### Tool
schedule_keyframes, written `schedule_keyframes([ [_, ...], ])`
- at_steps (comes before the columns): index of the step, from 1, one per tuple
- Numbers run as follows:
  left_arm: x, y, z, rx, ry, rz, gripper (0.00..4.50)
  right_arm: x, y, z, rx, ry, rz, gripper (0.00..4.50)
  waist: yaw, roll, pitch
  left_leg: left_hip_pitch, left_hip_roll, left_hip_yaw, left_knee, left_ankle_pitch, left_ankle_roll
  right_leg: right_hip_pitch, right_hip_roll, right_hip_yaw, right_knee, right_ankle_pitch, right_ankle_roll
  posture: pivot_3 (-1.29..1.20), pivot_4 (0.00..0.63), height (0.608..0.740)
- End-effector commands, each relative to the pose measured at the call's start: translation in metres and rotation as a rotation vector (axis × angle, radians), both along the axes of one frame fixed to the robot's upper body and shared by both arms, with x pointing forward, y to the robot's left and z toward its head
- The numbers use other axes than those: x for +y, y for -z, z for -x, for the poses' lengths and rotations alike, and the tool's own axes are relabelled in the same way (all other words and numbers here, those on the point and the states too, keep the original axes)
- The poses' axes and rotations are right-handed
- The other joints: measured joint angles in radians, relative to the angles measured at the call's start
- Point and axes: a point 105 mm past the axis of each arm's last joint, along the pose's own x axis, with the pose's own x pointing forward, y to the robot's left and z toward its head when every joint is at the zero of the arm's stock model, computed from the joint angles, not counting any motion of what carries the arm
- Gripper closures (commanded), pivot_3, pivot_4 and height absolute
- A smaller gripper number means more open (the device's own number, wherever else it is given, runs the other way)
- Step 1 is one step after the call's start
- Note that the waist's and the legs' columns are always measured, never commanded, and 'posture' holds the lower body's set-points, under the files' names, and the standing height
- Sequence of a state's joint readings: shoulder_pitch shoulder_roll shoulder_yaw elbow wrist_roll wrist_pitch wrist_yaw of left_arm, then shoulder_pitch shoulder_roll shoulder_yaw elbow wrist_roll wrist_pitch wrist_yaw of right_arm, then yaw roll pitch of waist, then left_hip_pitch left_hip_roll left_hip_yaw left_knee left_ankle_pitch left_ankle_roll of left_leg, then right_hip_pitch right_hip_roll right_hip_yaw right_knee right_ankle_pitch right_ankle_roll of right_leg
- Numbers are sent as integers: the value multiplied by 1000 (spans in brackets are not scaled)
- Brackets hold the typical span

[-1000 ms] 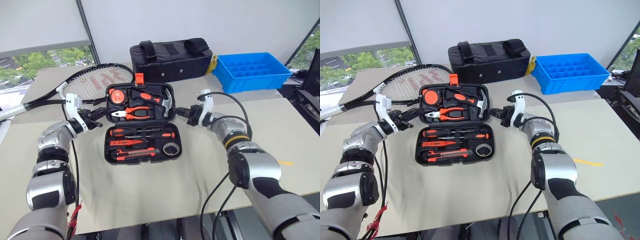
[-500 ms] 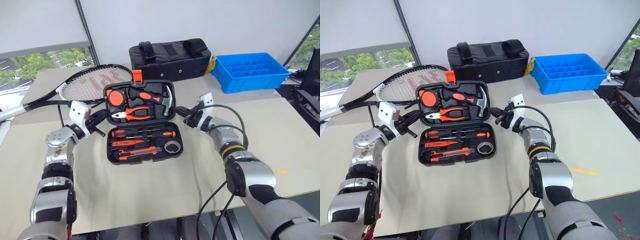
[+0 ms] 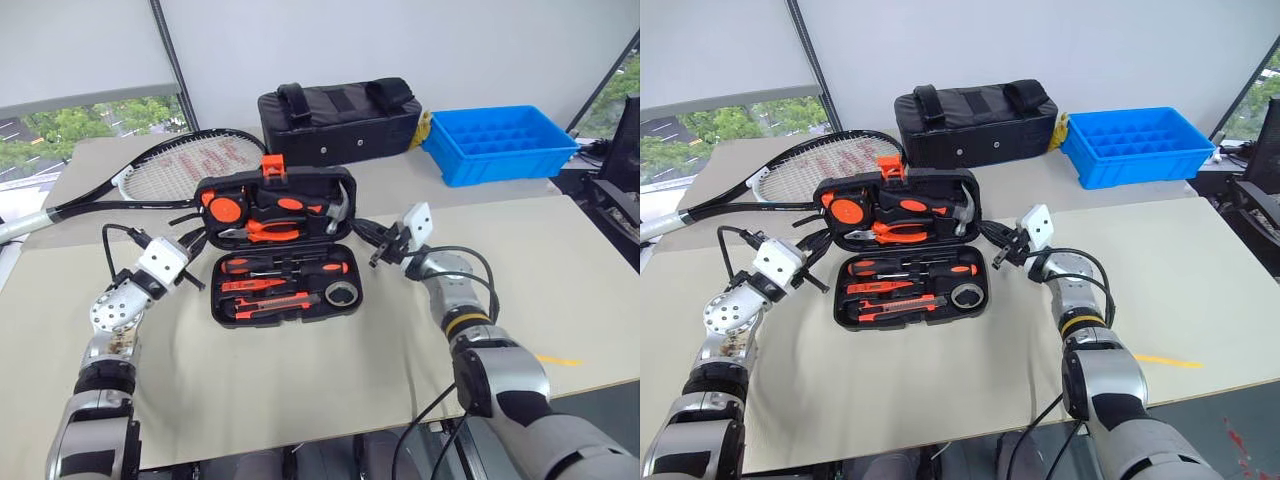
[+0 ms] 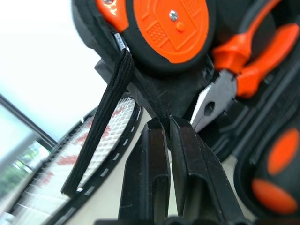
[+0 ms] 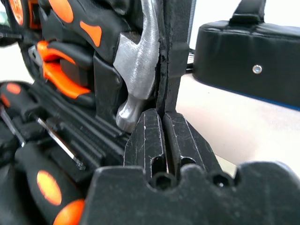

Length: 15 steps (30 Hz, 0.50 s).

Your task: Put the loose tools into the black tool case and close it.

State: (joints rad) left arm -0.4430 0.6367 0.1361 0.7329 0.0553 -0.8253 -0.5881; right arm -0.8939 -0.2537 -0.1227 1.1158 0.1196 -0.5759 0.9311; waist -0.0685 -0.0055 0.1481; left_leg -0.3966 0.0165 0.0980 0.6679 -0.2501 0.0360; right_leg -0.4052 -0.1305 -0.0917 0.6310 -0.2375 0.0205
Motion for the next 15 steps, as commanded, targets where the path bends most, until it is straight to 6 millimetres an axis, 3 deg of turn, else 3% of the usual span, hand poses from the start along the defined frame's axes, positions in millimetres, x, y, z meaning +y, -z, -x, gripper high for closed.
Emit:
schedule_keyframes([
  [1, 7, 8, 23, -73, 27, -214, 3157, -17, -22, 7, -138, 5, 37, 2886, 1, 0, 0, 0, 0, 0, 0, 0, 0, 0, 0, 0, 0, 0, 0, 0, 150, 740],
  [5, 26, 17, 46, -117, 2, -336, 1728, -35, -8, 22, -153, -9, 137, 1503, 14, 0, 0, 1, 0, 0, -1, -1, 2, 1, -2, -1, 0, 0, 0, 0, 150, 740],
  [9, 52, 26, 76, -105, -24, -446, 302, -69, 14, 44, -100, -23, 261, 105, 29, 0, 0, 2, 0, 0, -1, -3, 4, 1, -4, -1, -1, 0, 0, 0, 150, 740],
  [10, 55, 31, 84, -90, -11, -486, 57, -73, 14, 48, -92, -19, 254, 68, 31, 0, 0, 2, 0, 1, -2, -4, 5, 1, -6, -1, -1, 0, 0, 0, 150, 740],
  [15, 58, 62, 103, 23, 26, -523, 57, -67, 25, 71, -17, -71, 200, 68, 32, 0, 0, 11, -1, 9, -5, -7, 11, 4, -15, -7, -3, 0, 0, 0, 150, 740],
])
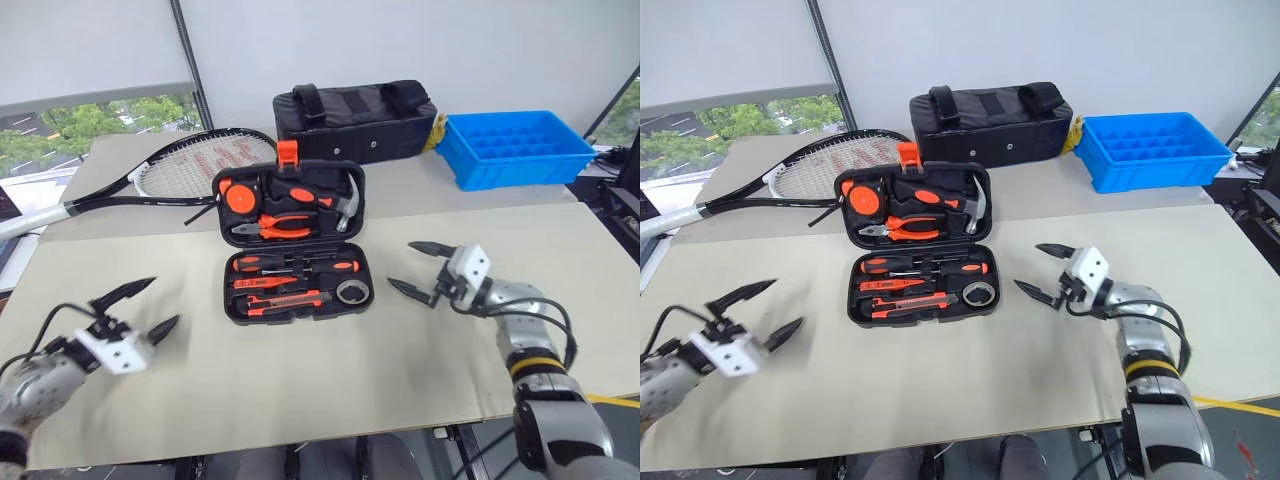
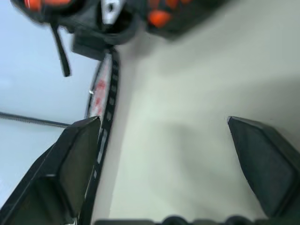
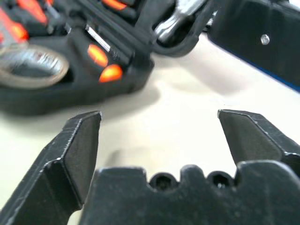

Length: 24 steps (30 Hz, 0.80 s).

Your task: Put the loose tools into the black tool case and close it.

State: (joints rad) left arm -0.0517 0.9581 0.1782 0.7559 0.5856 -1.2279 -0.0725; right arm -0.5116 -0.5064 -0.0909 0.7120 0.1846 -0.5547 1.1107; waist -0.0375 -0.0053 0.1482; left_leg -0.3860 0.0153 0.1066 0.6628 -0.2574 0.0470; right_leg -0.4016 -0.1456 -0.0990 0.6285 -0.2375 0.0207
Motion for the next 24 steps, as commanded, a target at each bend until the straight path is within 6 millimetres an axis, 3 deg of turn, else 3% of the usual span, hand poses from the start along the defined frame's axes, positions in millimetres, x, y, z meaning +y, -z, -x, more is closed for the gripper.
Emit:
schedule_keyframes([
  [1, -1, 17, 4, 54, -22, 52, 57, 14, -11, 11, 28, -41, -90, 68, 1, 0, 0, 4, 0, 3, -1, -3, 4, 1, -2, -1, 1, 0, 0, 0, 150, 740],
  [6, 1, 20, -14, 114, -125, 232, 57, 15, -17, 8, 129, 9, -190, 68, 7, 2, 1, 16, 1, 6, -1, -3, 4, 10, -5, -2, 2, 1, 1, 0, 150, 740],
  [10, 6, -3, -46, 136, -215, 515, 57, 14, -27, -2, 214, 39, -254, 68, 25, 2, 1, 18, 1, 6, -1, -4, -6, 11, -5, -4, 2, 4, 0, 0, 150, 740],
  [12, 1, -16, -71, 207, -232, 739, 57, 14, -38, -21, 242, 106, -311, 68, 27, 2, 1, 16, 1, 6, -1, -2, -6, 11, -4, -5, 2, 6, -1, 0, 150, 740],
  [16, -26, -40, -114, 423, -169, 1148, 57, 22, -50, -56, 376, 214, -378, 68, 24, 1, 1, 10, 1, 6, 2, 6, 1, 6, -2, -5, 3, 9, -1, 0, 150, 740],
  [21, -67, -67, -161, 669, -131, 1440, 57, 38, -54, -90, 602, 276, -497, 68, 13, 0, 1, 4, 0, 5, 5, 11, -4, 5, 2, -6, 2, 10, -1, 0, 150, 740],
  [24, -81, -69, -179, 782, -183, 1555, 57, 45, -52, -100, 698, 308, -550, 68, 3, 0, 1, -2, -1, 6, 5, 11, -3, 1, 3, -6, 1, 10, -1, 0, 150, 740],
])
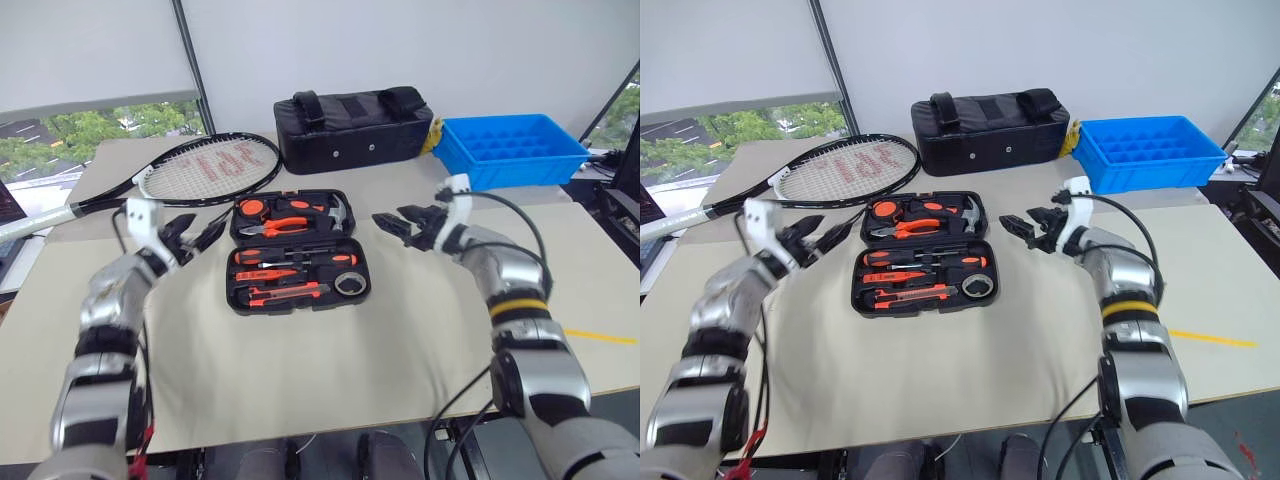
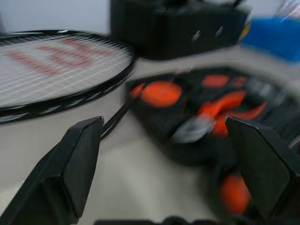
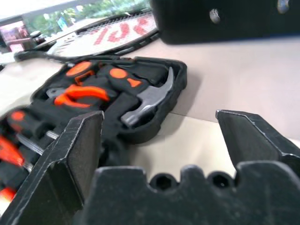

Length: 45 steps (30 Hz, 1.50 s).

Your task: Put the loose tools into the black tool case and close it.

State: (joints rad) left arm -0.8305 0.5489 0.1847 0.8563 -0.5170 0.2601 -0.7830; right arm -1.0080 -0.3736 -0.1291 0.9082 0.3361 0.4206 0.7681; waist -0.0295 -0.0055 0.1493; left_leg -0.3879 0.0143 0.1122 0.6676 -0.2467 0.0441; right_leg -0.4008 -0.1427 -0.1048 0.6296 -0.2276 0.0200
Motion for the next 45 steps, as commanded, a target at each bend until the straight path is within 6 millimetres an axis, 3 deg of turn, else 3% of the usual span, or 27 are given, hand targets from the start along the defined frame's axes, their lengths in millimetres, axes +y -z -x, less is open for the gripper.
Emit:
schedule_keyframes([
  [1, 0, 1, -15, 122, -54, 125, 57, 3, -2, -9, 98, 32, -98, 68, -12, 0, 0, -2, -1, 0, 0, 0, 0, -2, 0, 0, -1, 0, 0, 0, 150, 740],
  [8, 9, 19, -22, 299, -190, 239, 57, 28, -8, -19, 136, 72, -167, 68, -43, 0, 0, -3, -2, 1, -9, -1, -1, -4, -1, -2, -6, -3, 6, 0, 150, 740],
  [16, 15, 26, -20, 356, -231, 282, 57, 51, -3, -19, 153, 48, -164, 68, -40, 0, 0, -3, -2, 1, -7, -1, -2, -3, -2, -1, -5, -3, 6, 0, 150, 740],
  [20, 14, 28, -19, 365, -223, 300, 0, 58, 0, -19, 155, 49, -167, 1024, -40, 0, 0, -2, -2, 1, -7, -1, -2, -3, -2, 0, -3, -3, 6, 0, 150, 740],
  [21, 14, 29, -19, 366, -220, 302, 0, 60, -1, -19, 155, 50, -170, 1468, -40, 0, 0, -2, -2, 1, -7, -1, -2, -3, -2, 0, -2, -3, 6, 0, 150, 740],
  [25, 13, 31, -17, 375, -207, 304, 1038, 64, 1, -19, 154, 50, -167, 2768, -41, 0, 0, -2, -2, 1, -7, -1, -2, -3, -2, 0, -2, -3, 6, 0, 150, 740],
  [30, 9, 32, -17, 383, -180, 301, 3097, 67, 4, -18, 165, 50, -154, 4489, -46, 0, 0, -2, -2, 1, -7, -1, -2, -4, -2, 0, -3, -3, 6, 0, 150, 740],
  [34, 4, 34, -16, 393, -153, 290, 4430, 69, 6, -17, 169, 45, -139, 4500, -42, 0, 0, -1, -1, 1, -7, -1, -2, -3, -1, 0, -2, -3, 6, 0, 150, 740],
  [45, -2, 48, -7, 435, -81, 251, 4478, 72, 25, -8, 228, -27, -75, 4500, -37, 0, 0, -2, -2, 1, -7, -1, -2, -3, -2, 1, -2, -3, 6, 0, 150, 740],
])
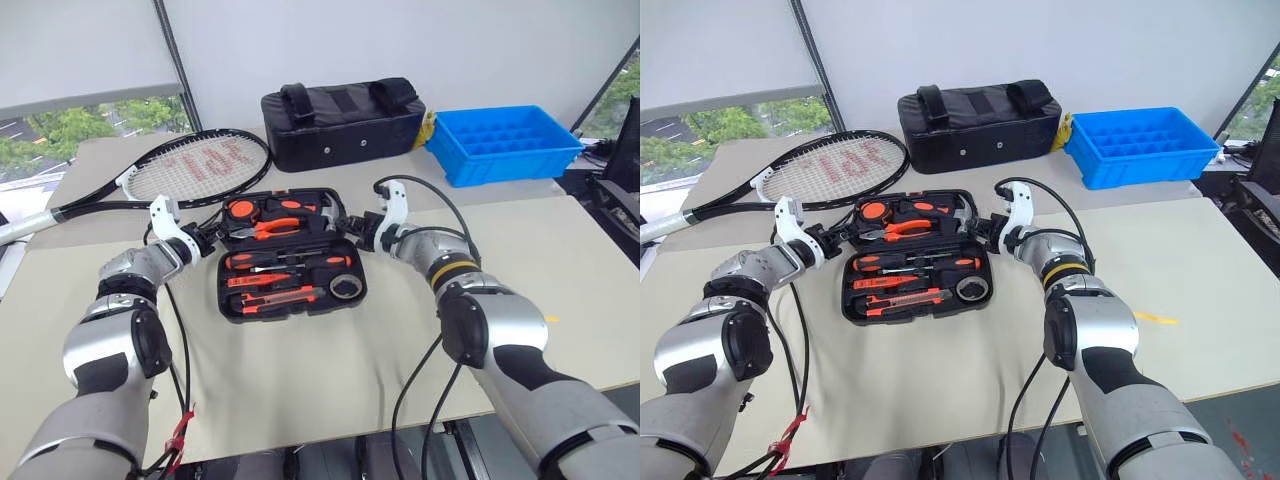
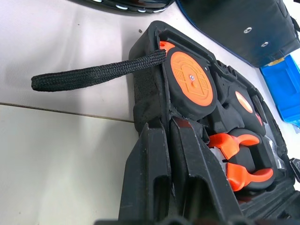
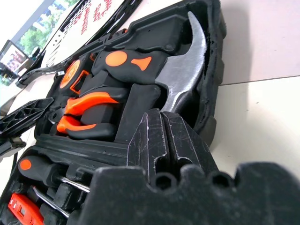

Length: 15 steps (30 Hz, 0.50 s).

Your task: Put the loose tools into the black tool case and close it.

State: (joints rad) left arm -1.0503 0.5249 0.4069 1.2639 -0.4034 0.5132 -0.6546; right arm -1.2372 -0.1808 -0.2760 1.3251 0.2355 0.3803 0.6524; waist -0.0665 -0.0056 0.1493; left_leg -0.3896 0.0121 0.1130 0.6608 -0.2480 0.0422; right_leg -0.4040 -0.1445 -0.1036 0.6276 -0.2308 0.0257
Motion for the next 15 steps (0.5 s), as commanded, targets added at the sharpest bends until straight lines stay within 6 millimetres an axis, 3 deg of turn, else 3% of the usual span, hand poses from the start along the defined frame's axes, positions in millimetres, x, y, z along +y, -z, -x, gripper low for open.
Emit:
schedule_keyframes([
  [1, -5, 11, 7, 31, 61, -17, 4478, -1, 5, 3, 19, -19, 27, 4500, 0, 0, 0, 0, 0, 0, 0, 0, 0, 0, 0, 0, 0, 0, 0, 0, 150, 740],
  [7, -9, 18, 13, 46, 111, 5, 4478, 0, 17, 11, 59, -78, 41, 4500, -1, 0, 0, 1, 0, 0, 0, 0, 0, 1, 0, 0, 0, 0, 0, 0, 150, 740],
  [15, -7, 24, 29, 80, 189, 44, 4478, -2, 11, 20, 93, -171, 16, 4500, -2, 0, 0, 1, 0, 0, 0, 0, 0, 1, 0, 0, 0, 0, 0, 0, 150, 740],
])
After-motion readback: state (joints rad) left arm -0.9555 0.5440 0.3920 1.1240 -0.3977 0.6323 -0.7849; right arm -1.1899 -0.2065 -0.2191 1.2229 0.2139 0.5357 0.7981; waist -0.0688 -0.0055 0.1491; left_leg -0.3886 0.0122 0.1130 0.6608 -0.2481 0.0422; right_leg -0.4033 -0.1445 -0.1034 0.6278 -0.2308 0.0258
